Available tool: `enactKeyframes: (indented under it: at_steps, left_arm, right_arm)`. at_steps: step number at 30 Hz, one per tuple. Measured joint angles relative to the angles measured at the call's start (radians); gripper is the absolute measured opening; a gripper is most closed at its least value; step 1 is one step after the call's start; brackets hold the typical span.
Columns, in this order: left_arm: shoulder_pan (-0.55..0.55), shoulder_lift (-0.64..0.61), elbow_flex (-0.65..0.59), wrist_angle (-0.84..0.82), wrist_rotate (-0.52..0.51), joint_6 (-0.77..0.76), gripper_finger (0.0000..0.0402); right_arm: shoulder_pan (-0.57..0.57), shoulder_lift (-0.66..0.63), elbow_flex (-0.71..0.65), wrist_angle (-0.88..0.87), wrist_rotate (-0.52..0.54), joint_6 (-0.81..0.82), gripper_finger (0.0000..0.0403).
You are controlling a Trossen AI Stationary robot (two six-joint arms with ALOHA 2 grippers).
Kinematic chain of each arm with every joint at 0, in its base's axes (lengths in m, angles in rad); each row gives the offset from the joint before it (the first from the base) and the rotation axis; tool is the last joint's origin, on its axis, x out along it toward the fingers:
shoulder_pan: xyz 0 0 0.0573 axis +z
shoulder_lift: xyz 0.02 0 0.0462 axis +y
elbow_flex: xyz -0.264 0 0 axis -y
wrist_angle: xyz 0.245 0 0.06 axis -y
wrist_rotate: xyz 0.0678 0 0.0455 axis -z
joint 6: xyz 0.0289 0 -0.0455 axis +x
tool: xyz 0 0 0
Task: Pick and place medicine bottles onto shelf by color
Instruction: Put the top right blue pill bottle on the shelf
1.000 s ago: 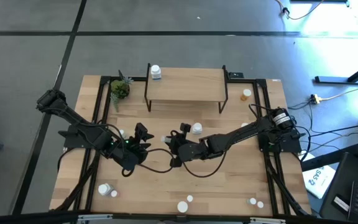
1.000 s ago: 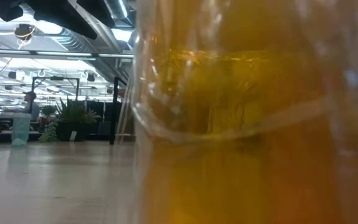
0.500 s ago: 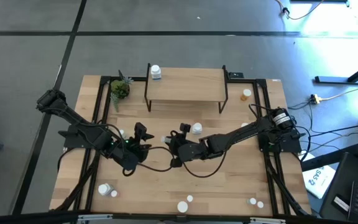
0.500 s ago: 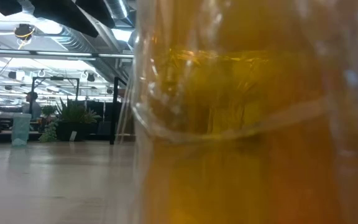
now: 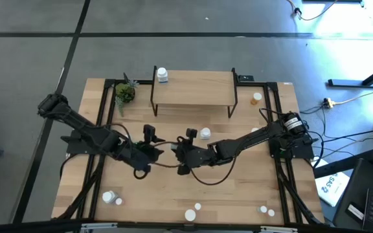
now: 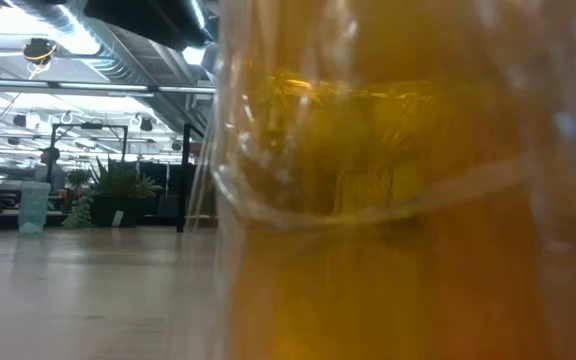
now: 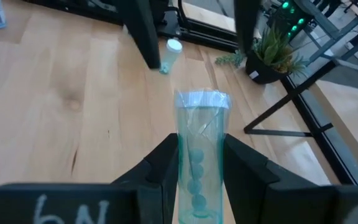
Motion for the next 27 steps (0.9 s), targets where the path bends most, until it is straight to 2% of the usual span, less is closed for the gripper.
enactKeyframes:
  at_steps: [7, 19, 27]
  left_arm:
    - [0.058, 0.0, 0.0, 0.064, 0.158, -0.002, 0.0207]
    - [0.097, 0.001, 0.0, 0.084, 0.19, -0.002, 0.0207]
    - [0.099, 0.058, 0.001, 0.093, 0.184, 0.005, 0.0207]
  right_arm:
    - [0.001, 0.0, 0.0, 0.011, 0.0, -0.011, 0.0108]
    - [0.001, 0.0, 0.0, 0.012, 0.0, -0.019, 0.0108]
    - [0.001, 0.0, 0.0, 0.015, -0.003, -0.021, 0.0108]
